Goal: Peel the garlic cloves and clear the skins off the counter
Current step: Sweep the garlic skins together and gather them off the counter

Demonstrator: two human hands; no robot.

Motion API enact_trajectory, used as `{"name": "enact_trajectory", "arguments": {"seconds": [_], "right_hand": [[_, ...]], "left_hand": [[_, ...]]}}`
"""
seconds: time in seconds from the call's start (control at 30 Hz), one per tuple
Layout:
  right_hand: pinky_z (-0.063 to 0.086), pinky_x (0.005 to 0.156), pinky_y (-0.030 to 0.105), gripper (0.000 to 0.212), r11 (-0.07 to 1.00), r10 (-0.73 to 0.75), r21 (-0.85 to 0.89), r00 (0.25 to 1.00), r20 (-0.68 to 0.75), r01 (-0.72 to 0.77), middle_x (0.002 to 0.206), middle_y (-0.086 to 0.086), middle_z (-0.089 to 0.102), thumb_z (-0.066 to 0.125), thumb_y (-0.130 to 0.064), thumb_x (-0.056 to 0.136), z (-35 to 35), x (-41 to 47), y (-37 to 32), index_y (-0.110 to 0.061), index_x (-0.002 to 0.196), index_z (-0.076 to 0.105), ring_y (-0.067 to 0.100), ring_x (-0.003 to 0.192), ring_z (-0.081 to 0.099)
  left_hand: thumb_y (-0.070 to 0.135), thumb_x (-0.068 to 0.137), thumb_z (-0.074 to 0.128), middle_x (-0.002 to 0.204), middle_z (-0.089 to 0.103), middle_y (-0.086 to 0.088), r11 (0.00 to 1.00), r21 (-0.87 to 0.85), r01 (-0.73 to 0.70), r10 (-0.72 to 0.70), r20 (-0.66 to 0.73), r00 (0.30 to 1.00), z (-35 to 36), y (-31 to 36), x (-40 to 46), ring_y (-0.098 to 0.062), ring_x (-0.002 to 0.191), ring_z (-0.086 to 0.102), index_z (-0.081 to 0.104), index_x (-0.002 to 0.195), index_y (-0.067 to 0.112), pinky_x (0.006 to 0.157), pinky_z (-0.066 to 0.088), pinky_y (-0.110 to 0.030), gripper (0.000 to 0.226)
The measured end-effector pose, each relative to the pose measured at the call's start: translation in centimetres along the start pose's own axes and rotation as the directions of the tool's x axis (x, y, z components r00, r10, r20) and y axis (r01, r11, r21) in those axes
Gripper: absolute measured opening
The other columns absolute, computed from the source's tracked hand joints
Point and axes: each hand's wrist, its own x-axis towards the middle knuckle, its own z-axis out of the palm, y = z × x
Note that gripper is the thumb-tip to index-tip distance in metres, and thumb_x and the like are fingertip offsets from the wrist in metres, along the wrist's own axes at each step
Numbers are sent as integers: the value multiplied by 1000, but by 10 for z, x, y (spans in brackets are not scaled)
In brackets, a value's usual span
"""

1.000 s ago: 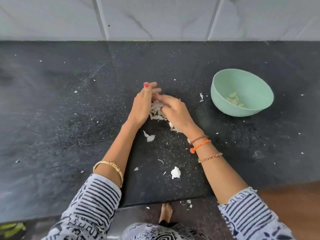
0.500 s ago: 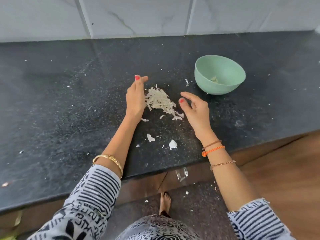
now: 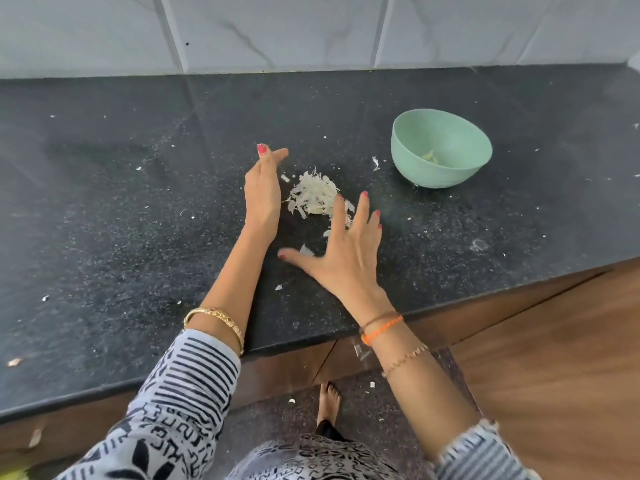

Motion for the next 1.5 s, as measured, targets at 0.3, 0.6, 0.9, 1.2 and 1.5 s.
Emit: {"name": "enact_trajectory", "arguments": {"seconds": [0.3,0.6,0.9,1.2,1.5], "right_hand": [[17,114,44,95,987,21,162,995,-102,-5,148,22,25,53,-71,75,-1,105,15,-7,141,30,36,138,19],[30,102,34,54,936,-167,337,972,162,105,143,7,43,25,-43,101,-28,108,26,-6,132,48,22,130,39],[26,111,31,53,817,-184,557,983,7,149,140,2,39,50,-40,92,-32,61,47,-15,138,40,4,123,32],[10,115,43,128,949,-312,83,943,114,304,154,18,6,71,-72,50,-15,57,33,-17,148,10,31,142,8],[35,84,44,42,905,-399,-186,915,-60,382,114,6,49,49,-59,85,9,84,-11,-29,113,55,29,107,45]], "left_hand": [[34,102,26,135,52,-3,989,128,-76,72,40,997,-8,-12,3,0,113,41,54,128,7,80,29,3,47],[41,101,27,135,48,0,991,116,-63,50,107,993,-6,-15,19,-17,125,45,52,129,15,110,33,-38,46],[36,102,22,129,55,-2,990,89,-110,87,229,970,9,-8,-2,-13,116,53,55,126,13,96,41,-26,47],[35,102,22,123,60,-2,991,111,-75,76,-3,997,2,-6,5,-12,114,51,62,117,12,103,36,-31,49],[35,103,24,122,62,-4,998,41,-50,55,-125,991,-11,-10,16,-15,118,52,64,112,11,108,34,-40,48]]}}
